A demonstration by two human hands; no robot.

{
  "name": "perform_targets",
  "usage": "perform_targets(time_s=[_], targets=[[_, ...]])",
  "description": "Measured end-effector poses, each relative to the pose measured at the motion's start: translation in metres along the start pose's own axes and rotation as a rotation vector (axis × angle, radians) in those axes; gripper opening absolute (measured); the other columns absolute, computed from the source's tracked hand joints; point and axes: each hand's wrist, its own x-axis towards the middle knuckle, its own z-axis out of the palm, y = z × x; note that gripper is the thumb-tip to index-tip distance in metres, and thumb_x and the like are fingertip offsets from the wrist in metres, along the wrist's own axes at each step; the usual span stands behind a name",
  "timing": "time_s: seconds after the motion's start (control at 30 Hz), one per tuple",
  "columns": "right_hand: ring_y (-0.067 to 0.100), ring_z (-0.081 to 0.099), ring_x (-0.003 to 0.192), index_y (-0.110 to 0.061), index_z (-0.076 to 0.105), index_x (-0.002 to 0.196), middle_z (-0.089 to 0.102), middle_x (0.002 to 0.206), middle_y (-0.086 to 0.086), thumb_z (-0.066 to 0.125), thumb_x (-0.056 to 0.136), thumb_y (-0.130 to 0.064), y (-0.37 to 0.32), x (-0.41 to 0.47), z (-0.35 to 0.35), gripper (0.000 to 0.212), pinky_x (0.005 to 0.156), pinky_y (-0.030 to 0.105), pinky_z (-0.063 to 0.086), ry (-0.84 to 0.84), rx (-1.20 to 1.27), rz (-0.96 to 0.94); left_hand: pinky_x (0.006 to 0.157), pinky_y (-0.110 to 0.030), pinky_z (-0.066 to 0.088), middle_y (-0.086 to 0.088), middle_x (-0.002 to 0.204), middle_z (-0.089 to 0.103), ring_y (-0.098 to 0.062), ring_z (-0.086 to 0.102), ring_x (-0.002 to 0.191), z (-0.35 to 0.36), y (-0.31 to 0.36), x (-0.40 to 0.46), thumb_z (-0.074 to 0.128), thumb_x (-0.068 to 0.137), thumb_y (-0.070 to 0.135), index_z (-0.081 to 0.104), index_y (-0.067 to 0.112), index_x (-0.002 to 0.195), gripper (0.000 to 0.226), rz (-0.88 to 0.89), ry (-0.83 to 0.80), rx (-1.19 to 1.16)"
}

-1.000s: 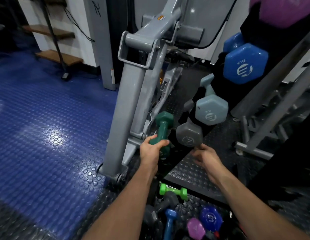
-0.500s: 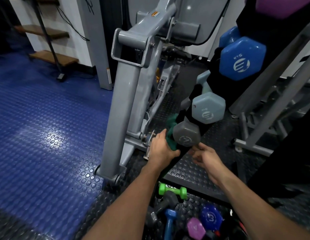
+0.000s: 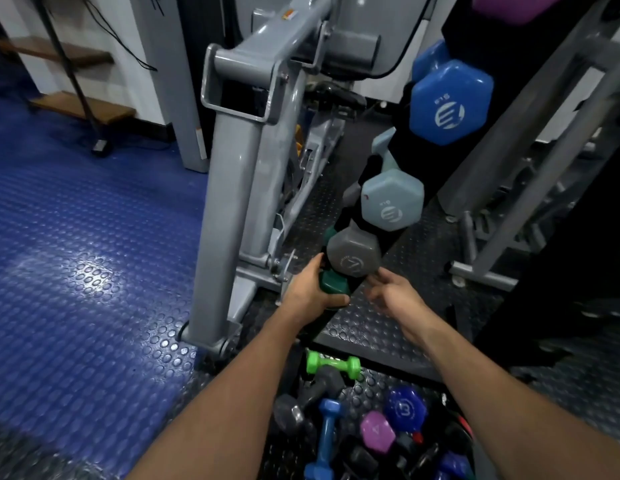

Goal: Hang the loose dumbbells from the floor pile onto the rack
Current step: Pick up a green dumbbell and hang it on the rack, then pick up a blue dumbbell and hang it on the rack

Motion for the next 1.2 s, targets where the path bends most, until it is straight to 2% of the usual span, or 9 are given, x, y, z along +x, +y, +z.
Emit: perform_targets(time_s=[0.1, 0.17, 0.3, 0.4, 0.53, 0.63, 0.7, 0.83, 1.2], targets=[[0.008, 0.053, 0.133, -0.025, 0.038, 0.158, 0.054, 0.151, -0.006, 0.052, 0.087, 0.008, -0.002, -0.001, -0.004, 0.080, 0.082, 0.021, 0.044, -0.004, -0.053, 0.000, 0.099, -0.045, 0.055, 0.008, 0.117, 0.070, -0.015, 0.068, 0.108, -0.001, 0.004, -0.003, 0.096, 0.056, 0.023, 0.052, 0.032, 0.126, 0.083, -0.015, -0.011, -0.008], [0.008, 0.054, 0.130, -0.024, 0.038, 0.157, 0.056, 0.148, -0.007, 0.054, 0.090, 0.005, -0.002, -0.006, -0.006, 0.075, 0.088, 0.021, 0.047, 0.015, -0.123, -0.021, 0.098, -0.044, 0.056, 0.012, 0.116, 0.070, -0.010, 0.069, 0.106, 0.001, 0.007, -0.008, 0.096, 0.053, 0.033, 0.052, 0.037, 0.121, 0.081, -0.009, -0.002, -0.022], [0.024, 0.067, 0.117, -0.028, 0.042, 0.155, 0.059, 0.144, -0.005, 0.059, 0.095, -0.010, 0.014, -0.014, -0.014, 0.065, 0.101, 0.042, 0.054, 0.048, -0.376, -0.048, 0.094, -0.035, 0.057, 0.013, 0.110, 0.070, -0.003, 0.068, 0.101, 0.012, -0.002, -0.024, 0.094, 0.061, 0.041, 0.055, 0.031, 0.115, 0.067, -0.015, 0.089, -0.081], [0.020, 0.072, 0.100, -0.026, 0.045, 0.153, 0.062, 0.140, 0.002, 0.061, 0.094, -0.019, 0.046, -0.018, -0.026, 0.062, 0.088, 0.035, 0.058, -0.023, -0.669, -0.037, 0.092, -0.041, 0.057, 0.000, 0.113, 0.070, -0.014, 0.069, 0.104, 0.028, -0.019, -0.045, 0.088, 0.065, 0.053, 0.057, 0.026, 0.121, 0.070, -0.082, 0.174, -0.162], [0.016, 0.065, 0.104, -0.023, 0.049, 0.147, 0.066, 0.128, 0.005, 0.068, 0.092, -0.027, 0.106, -0.023, -0.039, 0.058, 0.096, 0.035, 0.054, -0.187, -1.036, 0.058, 0.103, -0.037, 0.049, -0.003, 0.129, 0.064, -0.018, 0.062, 0.119, 0.053, -0.042, -0.073, 0.085, 0.073, 0.054, 0.043, 0.014, 0.140, 0.089, -0.257, 0.193, -0.195], [0.026, 0.056, 0.125, -0.028, 0.038, 0.154, 0.053, 0.142, 0.008, 0.072, 0.087, -0.025, 0.156, -0.024, -0.042, 0.075, 0.105, 0.039, 0.050, -0.285, -1.279, 0.110, 0.100, -0.031, 0.045, -0.009, 0.129, 0.065, -0.025, 0.061, 0.120, 0.071, -0.060, -0.087, 0.078, 0.088, 0.032, 0.049, 0.007, 0.140, 0.065, -0.421, 0.109, -0.104], [0.036, 0.036, 0.145, -0.033, 0.023, 0.159, 0.029, 0.162, 0.011, 0.075, 0.086, -0.030, 0.183, -0.026, -0.041, 0.090, 0.117, 0.049, 0.040, -0.369, -1.426, 0.113, 0.097, -0.033, 0.047, -0.011, 0.125, 0.067, -0.028, 0.063, 0.116, 0.080, -0.070, -0.094, 0.076, 0.088, 0.032, 0.055, 0.008, 0.132, 0.055, -0.512, 0.047, -0.025], [0.042, 0.009, 0.155, -0.039, 0.001, 0.161, 0.000, 0.171, 0.014, 0.075, 0.089, -0.022, 0.216, -0.027, -0.036, 0.105, 0.125, 0.059, 0.017, -0.471, -1.615, 0.073, 0.087, -0.030, 0.045, -0.003, 0.114, 0.065, -0.021, 0.060, 0.103, 0.092, -0.076, -0.095, 0.069, 0.090, 0.027, 0.053, 0.012, 0.134, 0.048, -0.569, -0.107, 0.013], [0.043, 0.021, 0.149, -0.026, 0.010, 0.161, 0.013, 0.165, 0.018, 0.075, 0.087, -0.016, 0.239, -0.010, -0.035, 0.099, 0.120, 0.056, 0.031, -0.455, -1.732, 0.006, 0.083, -0.032, 0.051, -0.004, 0.104, 0.069, -0.012, 0.061, 0.084, 0.121, -0.083, -0.078, 0.065, 0.097, 0.022, 0.041, 0.008, 0.151, 0.061, -0.512, -0.235, 0.020]])
